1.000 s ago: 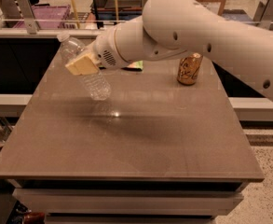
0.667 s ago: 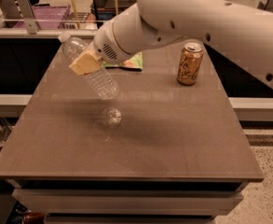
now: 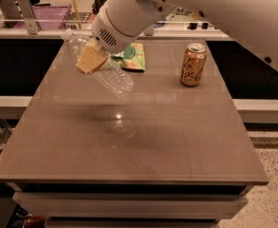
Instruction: Knock water bottle over
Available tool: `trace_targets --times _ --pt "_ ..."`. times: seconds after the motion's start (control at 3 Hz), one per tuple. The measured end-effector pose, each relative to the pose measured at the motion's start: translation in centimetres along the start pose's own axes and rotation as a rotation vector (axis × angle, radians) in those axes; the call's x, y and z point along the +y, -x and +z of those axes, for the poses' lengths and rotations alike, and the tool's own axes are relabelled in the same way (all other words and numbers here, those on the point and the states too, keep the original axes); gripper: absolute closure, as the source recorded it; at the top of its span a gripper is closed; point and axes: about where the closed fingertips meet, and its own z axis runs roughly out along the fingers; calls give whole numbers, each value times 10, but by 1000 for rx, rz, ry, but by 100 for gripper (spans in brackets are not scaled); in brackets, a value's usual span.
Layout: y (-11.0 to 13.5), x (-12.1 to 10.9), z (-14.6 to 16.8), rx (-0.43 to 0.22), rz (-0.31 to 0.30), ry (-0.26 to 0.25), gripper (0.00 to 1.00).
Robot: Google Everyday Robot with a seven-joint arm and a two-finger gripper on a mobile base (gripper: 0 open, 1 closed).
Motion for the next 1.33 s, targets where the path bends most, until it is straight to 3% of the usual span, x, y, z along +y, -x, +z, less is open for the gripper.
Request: trace_targets --times 0.67,1.0,1.33 --pt "-20 -3 14 191 6 3 100" --pt "-30 -1 26 238 13 18 100" --pt "-38 3 42 245 21 37 100"
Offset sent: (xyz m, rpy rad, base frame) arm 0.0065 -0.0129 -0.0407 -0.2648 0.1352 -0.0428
